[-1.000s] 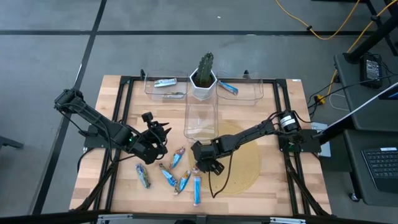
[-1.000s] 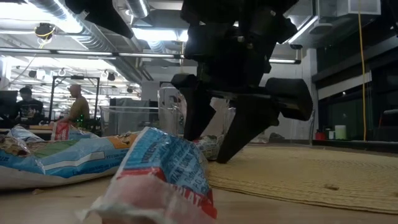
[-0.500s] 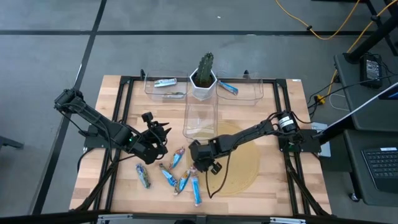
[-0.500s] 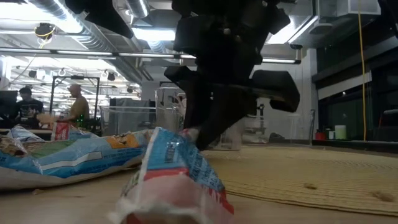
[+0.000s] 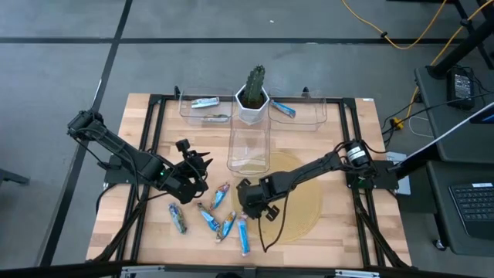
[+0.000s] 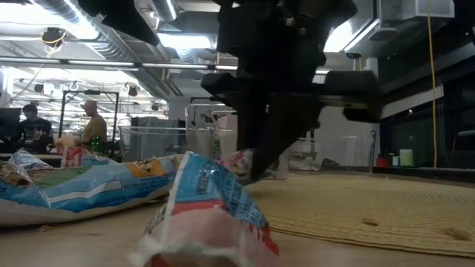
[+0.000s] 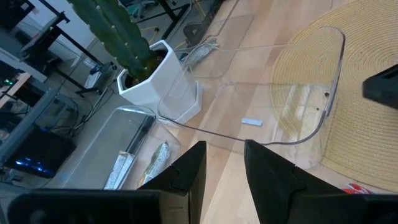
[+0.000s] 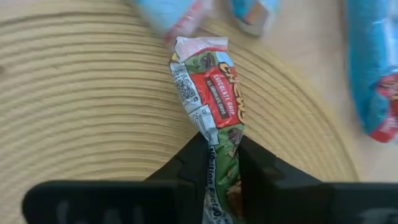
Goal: Pick and place Granola Bars by type
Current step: Put the red green granola bar into the right transparent bin
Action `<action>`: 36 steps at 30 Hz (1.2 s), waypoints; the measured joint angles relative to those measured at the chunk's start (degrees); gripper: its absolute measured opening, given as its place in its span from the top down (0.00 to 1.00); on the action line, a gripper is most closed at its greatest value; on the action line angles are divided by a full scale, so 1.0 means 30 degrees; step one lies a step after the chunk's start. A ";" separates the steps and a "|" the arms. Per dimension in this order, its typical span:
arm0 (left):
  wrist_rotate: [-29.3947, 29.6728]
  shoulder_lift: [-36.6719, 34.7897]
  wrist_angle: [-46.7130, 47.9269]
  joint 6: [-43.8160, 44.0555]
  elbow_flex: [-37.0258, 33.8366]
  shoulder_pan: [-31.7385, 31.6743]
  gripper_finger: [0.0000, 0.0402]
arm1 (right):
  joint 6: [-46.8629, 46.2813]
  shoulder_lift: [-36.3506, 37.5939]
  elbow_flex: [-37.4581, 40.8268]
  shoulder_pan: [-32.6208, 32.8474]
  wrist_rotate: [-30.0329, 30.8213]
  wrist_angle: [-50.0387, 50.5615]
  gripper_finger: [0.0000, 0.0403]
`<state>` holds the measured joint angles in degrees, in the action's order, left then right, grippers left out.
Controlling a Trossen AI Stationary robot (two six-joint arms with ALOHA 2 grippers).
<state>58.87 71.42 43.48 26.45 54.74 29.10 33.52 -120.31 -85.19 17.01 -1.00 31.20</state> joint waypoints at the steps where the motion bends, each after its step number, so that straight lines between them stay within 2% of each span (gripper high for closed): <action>1: -0.0003 0.0000 0.0004 0.0010 0.0000 0.0004 0.75 | -0.0148 0.0007 0.0000 0.0082 -0.0015 0.0204 0.82; 14: -0.0007 0.0000 0.0007 0.0134 0.0000 0.0001 0.75 | -0.2217 0.0028 0.0000 0.0885 -0.0054 0.1817 0.83; 22: -0.0007 0.0000 0.0012 -0.0215 0.0000 0.0005 0.75 | -0.4661 0.0534 0.0000 0.0899 -0.0058 0.2618 0.83; 29: 0.0036 0.0000 0.0008 -0.0615 0.0000 0.0000 0.75 | -0.7187 0.2805 0.0000 0.0899 -0.0050 0.3362 0.83; 36: 0.0051 -0.0007 0.0007 -0.0718 0.0000 0.0000 0.75 | -1.1105 0.5842 0.0164 0.0724 0.0747 0.5217 0.83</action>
<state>59.02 71.40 43.51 24.29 54.74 29.10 0.21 -102.79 -84.70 19.18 1.25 46.85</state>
